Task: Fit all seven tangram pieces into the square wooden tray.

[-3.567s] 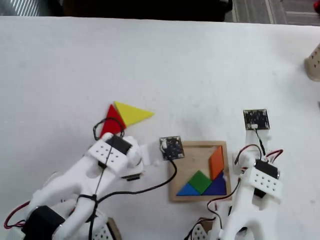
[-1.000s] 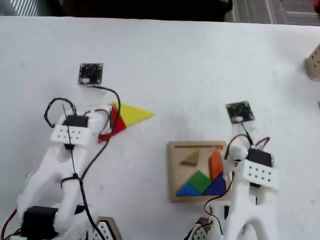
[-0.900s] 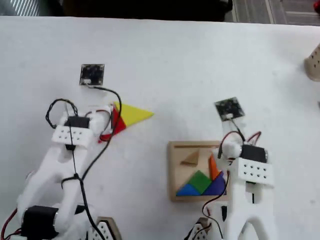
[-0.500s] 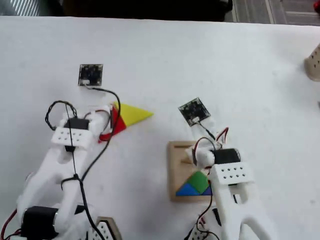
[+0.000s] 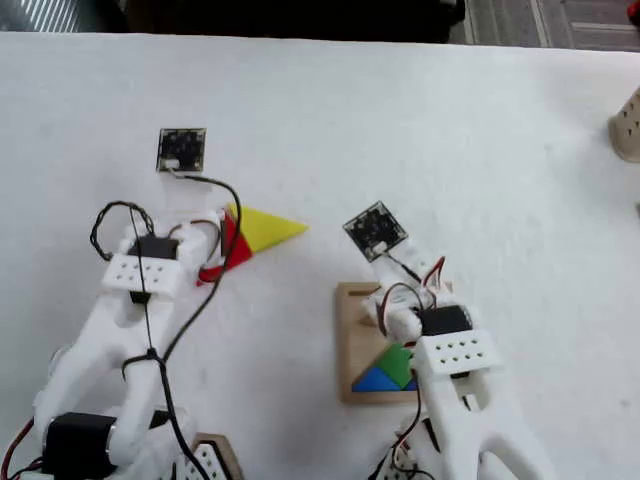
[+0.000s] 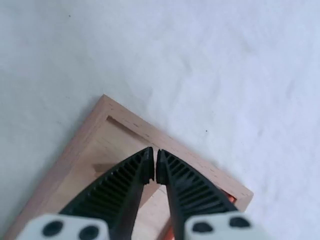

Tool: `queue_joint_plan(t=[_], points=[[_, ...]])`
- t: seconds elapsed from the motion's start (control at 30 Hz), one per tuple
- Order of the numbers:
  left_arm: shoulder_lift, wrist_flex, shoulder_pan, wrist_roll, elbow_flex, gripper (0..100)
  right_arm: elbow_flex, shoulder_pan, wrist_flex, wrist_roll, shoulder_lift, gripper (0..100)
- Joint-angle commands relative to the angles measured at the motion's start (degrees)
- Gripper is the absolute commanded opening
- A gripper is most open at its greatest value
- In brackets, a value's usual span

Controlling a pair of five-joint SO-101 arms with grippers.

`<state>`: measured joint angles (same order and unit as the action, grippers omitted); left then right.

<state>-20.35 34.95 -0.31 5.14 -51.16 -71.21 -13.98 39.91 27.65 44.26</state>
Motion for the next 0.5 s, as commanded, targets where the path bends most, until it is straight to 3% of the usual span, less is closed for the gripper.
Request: queue_joint_plan(t=[0.0,0.47], points=[[-2.2,-1.2,0.9,0.4,0.4,2,0.4,-0.9,-1.4,1.1,0.1,2.1],[-2.2,-1.3,0.6,0.4,0.4,2,11.5,0.5,1.6,1.2,-19.9,1.8]])
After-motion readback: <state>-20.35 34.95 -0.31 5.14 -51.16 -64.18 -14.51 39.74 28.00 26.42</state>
